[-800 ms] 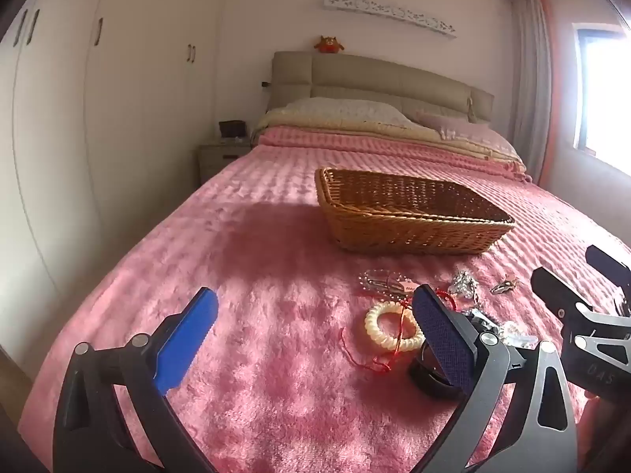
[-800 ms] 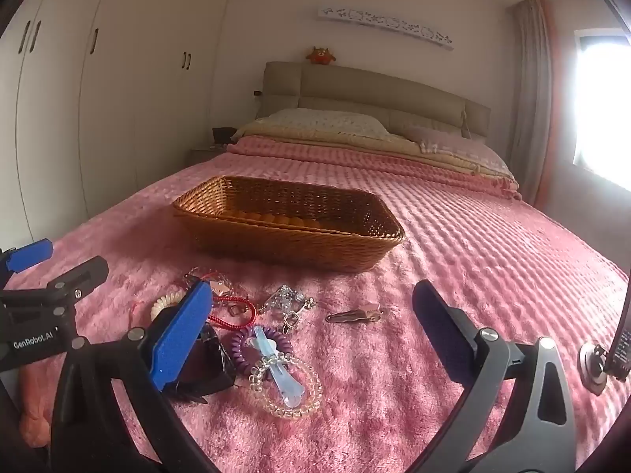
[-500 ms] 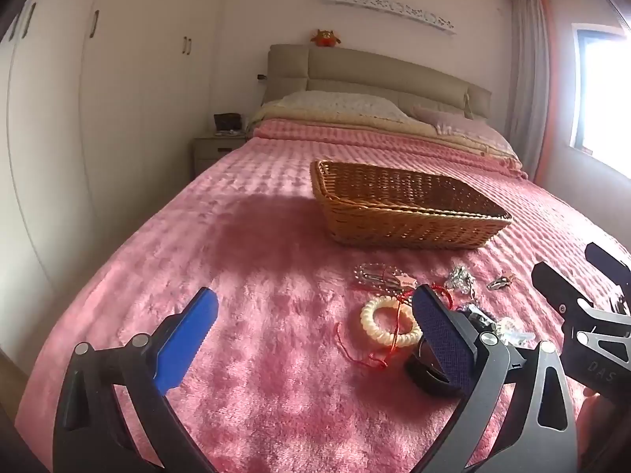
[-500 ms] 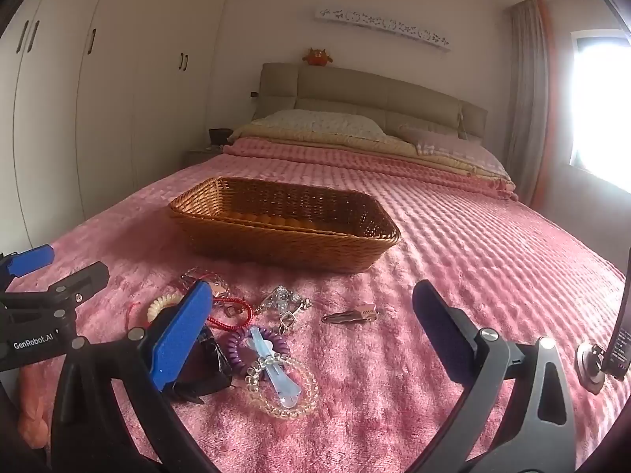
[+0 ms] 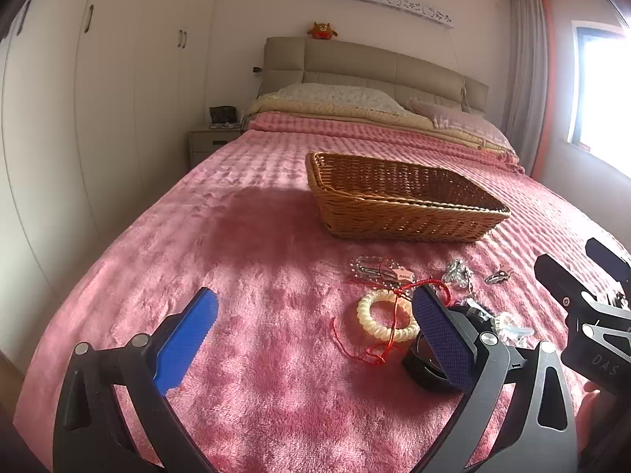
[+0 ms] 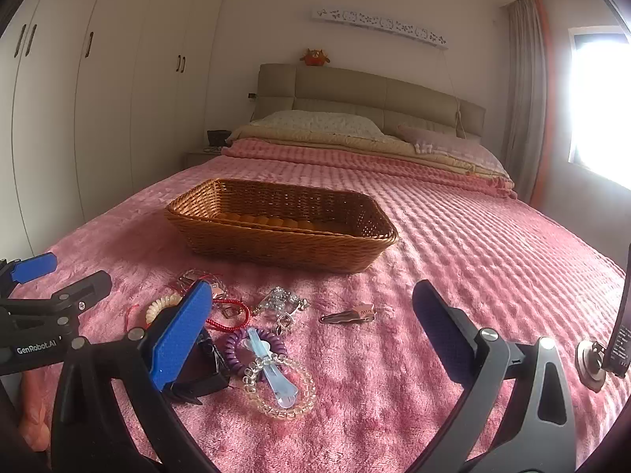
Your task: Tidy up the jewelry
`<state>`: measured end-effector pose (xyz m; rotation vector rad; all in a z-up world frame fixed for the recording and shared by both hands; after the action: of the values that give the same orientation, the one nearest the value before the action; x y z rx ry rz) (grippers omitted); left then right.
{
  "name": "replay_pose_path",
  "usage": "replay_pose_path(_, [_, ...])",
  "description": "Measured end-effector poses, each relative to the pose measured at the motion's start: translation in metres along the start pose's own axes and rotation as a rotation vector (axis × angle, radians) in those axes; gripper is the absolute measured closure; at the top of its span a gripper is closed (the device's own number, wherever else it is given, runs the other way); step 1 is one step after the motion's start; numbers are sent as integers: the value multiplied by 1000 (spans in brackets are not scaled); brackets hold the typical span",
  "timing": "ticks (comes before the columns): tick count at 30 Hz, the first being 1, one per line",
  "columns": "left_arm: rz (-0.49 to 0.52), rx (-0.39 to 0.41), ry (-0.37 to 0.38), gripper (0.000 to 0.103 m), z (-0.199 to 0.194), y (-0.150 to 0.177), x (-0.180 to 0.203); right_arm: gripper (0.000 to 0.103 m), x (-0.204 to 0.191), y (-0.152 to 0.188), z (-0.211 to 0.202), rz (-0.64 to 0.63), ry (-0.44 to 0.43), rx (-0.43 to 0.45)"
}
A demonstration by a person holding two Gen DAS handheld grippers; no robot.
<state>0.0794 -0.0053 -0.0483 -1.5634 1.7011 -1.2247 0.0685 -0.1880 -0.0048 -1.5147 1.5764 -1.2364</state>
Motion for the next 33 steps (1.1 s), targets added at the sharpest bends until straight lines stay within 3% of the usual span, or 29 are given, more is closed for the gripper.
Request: replay_pose_path(33, [-3, -1, 3, 7, -1, 1, 1, 6, 0, 1, 0, 5, -4, -1])
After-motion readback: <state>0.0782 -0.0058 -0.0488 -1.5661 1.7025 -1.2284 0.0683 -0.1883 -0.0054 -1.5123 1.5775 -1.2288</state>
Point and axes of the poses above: each gripper's, at about its wrist camera, not at the fingertips, and z roughly the way its jaws point, x to its right, y to its underside, the point moved 8 cm from there along z, roughly the way its jaws point, and after that the axes turned 13 degrees about y, right-handed, at the moved point
